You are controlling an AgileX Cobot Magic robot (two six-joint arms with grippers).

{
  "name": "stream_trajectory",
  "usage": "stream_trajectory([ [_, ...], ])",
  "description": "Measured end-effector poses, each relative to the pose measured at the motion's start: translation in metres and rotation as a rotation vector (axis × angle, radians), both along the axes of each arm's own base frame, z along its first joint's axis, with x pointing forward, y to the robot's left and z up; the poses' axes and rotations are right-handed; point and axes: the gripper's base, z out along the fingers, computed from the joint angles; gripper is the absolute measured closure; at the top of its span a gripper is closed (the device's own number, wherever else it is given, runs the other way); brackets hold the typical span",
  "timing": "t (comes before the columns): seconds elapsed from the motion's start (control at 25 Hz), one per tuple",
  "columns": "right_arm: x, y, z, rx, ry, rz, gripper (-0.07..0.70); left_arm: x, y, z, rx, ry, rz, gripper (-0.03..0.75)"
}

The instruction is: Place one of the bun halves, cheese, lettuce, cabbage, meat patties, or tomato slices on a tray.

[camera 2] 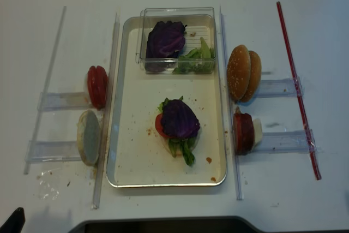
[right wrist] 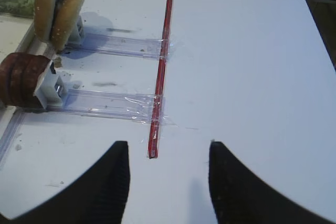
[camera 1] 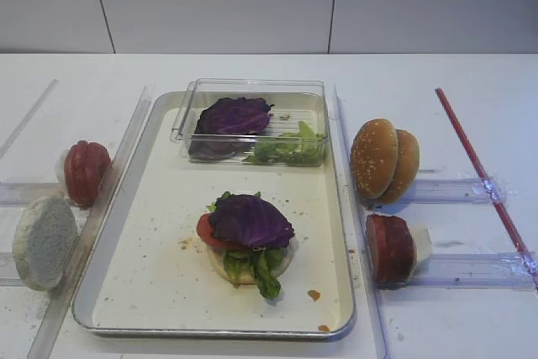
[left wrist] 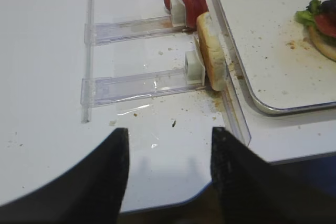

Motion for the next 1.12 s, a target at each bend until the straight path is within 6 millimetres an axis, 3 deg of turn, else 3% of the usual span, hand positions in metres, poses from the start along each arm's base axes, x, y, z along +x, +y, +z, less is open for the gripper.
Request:
stream_trajectory([
  [1.12,0.0,0.0,0.0,-0.001,0.0,0.001,0.25,0.0001,0.0,0.0002,0.0,-0.002,0.0,0.377],
])
